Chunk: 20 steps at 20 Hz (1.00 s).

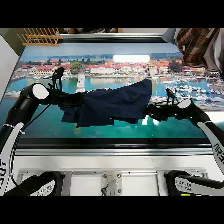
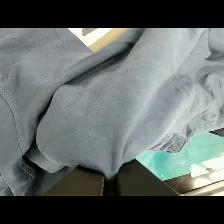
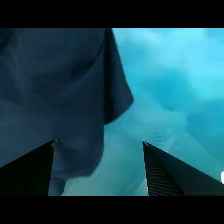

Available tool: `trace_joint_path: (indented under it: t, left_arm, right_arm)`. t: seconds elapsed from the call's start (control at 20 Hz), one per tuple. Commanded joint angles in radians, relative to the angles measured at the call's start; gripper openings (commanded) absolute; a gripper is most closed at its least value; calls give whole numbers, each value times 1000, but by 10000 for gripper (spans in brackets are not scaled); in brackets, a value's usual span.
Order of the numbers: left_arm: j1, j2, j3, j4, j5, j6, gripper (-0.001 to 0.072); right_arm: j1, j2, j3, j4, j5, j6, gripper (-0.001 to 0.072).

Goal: Fold the clothes and pants, and hang the long-sleeved shirts on hangers.

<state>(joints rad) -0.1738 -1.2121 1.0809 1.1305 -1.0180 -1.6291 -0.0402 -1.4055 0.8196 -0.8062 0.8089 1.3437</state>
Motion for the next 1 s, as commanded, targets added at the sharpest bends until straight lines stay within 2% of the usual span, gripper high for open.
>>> trace_joint_path:
  t: [0.0, 0.05, 0.1, 0.25, 0.4, 0.5, 0.7, 0.95]
  left_arm:
    - [3, 4, 1, 2, -3, 2, 10]
    - [3, 4, 1, 2, -3, 2, 10]
    - [3, 5, 2, 2, -3, 2, 10]
    - [19, 51, 72, 1, -12, 2, 10]
    - [30, 172, 295, -8, -39, 1, 10]
    - [12, 260, 454, -7, -39, -3, 10]
    - [-75, 430, 653, -5, 14, -3, 10]
    - [-198, 583, 674, -5, 154, -3, 10]
  right_arm:
    - [61, -49, -2, 44, -72, -15, 445]
    - [60, -46, 0, 44, -69, -32, 160]
    - [58, -35, 0, 44, -68, -48, 13]
    - [48, 80, 65, -5, -31, -108, 12]
    - [23, 274, 305, -120, 145, -118, 12]
    - [21, 403, 484, -135, 229, -117, 12]
    - [22, 611, 726, -133, 237, -72, 12]
    - [22, 759, 823, -133, 210, -35, 12]
